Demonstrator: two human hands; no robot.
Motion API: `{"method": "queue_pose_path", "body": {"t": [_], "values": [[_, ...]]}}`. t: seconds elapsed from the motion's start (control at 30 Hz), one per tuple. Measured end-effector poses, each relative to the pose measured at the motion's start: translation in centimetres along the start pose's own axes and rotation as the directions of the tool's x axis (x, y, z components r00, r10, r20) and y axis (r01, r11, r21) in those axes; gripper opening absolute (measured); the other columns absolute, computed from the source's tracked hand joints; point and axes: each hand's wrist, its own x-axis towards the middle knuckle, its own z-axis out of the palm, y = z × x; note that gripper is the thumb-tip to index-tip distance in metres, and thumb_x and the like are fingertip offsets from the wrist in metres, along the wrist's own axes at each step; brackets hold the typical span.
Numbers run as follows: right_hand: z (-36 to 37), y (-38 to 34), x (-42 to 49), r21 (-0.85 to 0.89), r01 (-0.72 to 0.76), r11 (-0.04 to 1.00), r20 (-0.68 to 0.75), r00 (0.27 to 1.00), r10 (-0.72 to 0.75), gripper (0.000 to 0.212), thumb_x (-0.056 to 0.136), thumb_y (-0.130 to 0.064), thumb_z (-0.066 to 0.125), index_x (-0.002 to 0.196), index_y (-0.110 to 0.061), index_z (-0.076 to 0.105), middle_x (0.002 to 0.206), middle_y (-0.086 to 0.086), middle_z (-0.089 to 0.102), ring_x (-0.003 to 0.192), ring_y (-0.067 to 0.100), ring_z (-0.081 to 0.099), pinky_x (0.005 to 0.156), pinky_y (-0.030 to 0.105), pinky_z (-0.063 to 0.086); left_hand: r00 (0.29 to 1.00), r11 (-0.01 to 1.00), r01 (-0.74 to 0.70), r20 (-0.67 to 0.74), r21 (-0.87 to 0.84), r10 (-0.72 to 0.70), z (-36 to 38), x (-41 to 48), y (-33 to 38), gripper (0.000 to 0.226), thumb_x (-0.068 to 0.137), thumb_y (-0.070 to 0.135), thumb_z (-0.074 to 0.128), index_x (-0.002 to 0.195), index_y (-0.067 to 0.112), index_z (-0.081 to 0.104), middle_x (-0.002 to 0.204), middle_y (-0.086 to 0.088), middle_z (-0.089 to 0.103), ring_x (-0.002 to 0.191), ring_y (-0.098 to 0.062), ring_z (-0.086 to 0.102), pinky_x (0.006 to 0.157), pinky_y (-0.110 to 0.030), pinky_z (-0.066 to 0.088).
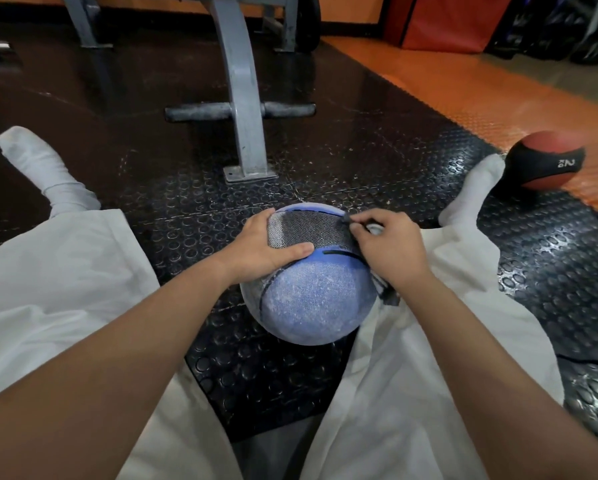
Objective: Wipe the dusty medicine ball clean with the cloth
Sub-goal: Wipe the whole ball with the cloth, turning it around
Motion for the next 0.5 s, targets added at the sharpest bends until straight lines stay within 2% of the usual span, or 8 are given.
{"method": "queue_pose_path", "body": {"t": [0.07,0.13,0.2,0.27,0.33,0.43,0.5], "values": [[1.4,-1.5,0.4,0.009,0.060,0.998,0.018,0.998,-0.061,0.015,0.087,-0.015,0.065,0.096,-0.022,0.074,0.094,0.001,0.068,0.101,0.020,0.058,0.092,0.025,0.045,1.000,1.000,0.002,-0.013,0.026,-0.002,0.0,0.1,0.0,0.103,0.078,0.057,0.068,0.155,0.021,0.009,0.160,-0.001,0.012,0.144,-0.021,0.025,0.115,-0.037,0.024],[2.7,-3.6,0.2,-0.028,0.162,0.986,0.098,0.983,-0.158,0.018,0.087,-0.012,0.064,0.100,-0.019,0.074,0.095,0.006,0.065,0.102,0.016,0.050,0.092,0.025,0.041,1.000,1.000,0.005,-0.016,0.023,-0.005,-0.3,0.3,-0.5,0.106,0.075,0.058,0.070,0.155,0.020,0.013,0.159,-0.003,0.016,0.143,-0.020,0.026,0.116,-0.037,0.025],[3.7,-5.1,-0.4,-0.097,0.324,0.941,0.190,0.934,-0.303,0.022,0.086,-0.008,0.062,0.104,-0.015,0.073,0.099,0.005,0.069,0.103,0.020,0.044,0.091,0.028,0.039,1.000,1.000,-0.001,0.005,-0.001,0.001,-0.8,0.3,-1.1,0.122,0.061,0.072,0.074,0.154,0.020,0.016,0.157,-0.002,0.021,0.141,-0.018,0.028,0.117,-0.038,0.026],[3.7,-5.5,-0.8,-0.081,0.399,0.913,0.247,0.896,-0.369,0.023,0.088,-0.008,0.062,0.108,-0.013,0.071,0.105,0.001,0.068,0.106,0.021,0.043,0.093,0.025,0.036,1.000,1.000,-0.003,0.021,-0.027,0.003,-1.2,0.3,-1.9,0.132,0.047,0.080,0.070,0.153,0.022,0.017,0.154,0.002,0.025,0.139,-0.015,0.032,0.115,-0.036,0.028],[3.1,-4.7,-0.8,-0.027,0.366,0.930,0.252,0.903,-0.348,0.024,0.090,-0.013,0.062,0.114,-0.013,0.067,0.113,0.001,0.060,0.109,0.016,0.041,0.096,0.018,0.031,0.999,0.998,-0.008,0.034,-0.069,0.010,-1.4,0.0,-2.6,0.128,0.053,0.076,0.075,0.153,0.023,0.015,0.152,0.003,0.030,0.133,-0.013,0.037,0.107,-0.029,0.032],[1.6,-2.2,-0.5,0.017,0.189,0.982,0.155,0.970,-0.189,0.023,0.091,-0.021,0.062,0.113,-0.014,0.062,0.110,-0.003,0.040,0.111,0.012,0.042,0.104,0.019,0.029,0.999,0.993,-0.009,0.044,-0.115,0.014,-1.3,0.1,-3.2,0.116,0.064,0.062,0.074,0.154,0.023,0.013,0.147,0.001,0.038,0.124,-0.012,0.044,0.100,-0.026,0.034],[1.0,-0.4,-0.4,0.059,0.086,0.995,0.098,0.991,-0.092,0.014,0.093,-0.020,0.060,0.106,-0.016,0.064,0.105,-0.003,0.043,0.109,0.014,0.047,0.101,0.017,0.031,0.999,0.992,-0.007,0.042,-0.127,0.012,-1.3,0.1,-3.1,0.119,0.060,0.065,0.073,0.154,0.024,0.013,0.146,0.001,0.040,0.123,-0.012,0.045,0.101,-0.027,0.034]]}}
